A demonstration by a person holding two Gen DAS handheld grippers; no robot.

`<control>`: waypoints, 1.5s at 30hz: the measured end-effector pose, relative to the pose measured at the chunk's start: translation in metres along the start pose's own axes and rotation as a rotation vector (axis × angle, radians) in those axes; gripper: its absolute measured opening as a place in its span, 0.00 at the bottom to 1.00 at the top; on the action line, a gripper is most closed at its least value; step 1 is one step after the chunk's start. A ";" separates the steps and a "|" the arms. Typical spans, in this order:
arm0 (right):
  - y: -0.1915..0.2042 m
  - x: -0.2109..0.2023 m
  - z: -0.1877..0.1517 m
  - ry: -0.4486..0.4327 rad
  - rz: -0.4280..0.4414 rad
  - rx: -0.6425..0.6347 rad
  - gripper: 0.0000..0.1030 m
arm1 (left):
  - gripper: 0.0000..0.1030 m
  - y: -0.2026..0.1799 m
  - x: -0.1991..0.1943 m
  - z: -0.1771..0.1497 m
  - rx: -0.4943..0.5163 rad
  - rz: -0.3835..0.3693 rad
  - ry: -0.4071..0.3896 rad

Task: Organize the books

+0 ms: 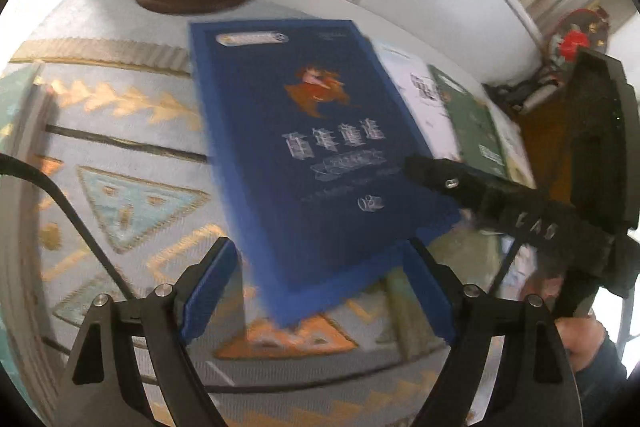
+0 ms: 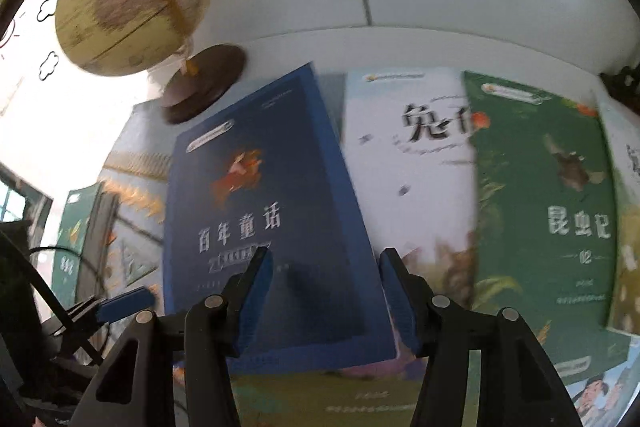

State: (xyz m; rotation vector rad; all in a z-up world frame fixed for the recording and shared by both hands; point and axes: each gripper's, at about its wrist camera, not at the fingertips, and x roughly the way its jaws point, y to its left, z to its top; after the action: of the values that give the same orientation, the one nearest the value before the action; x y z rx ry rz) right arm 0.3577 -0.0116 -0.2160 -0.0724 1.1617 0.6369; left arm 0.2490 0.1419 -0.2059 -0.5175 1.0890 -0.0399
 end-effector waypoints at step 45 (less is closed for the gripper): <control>-0.039 -0.070 -0.163 -0.042 0.168 0.332 0.62 | 0.56 0.045 -0.049 -0.083 -0.294 -0.528 0.033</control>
State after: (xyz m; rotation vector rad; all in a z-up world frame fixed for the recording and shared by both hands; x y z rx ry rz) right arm 0.2247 -0.1347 -0.2331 0.3219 1.2269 0.5822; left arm 0.1449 0.1637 -0.2137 -1.0629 0.9699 -0.3554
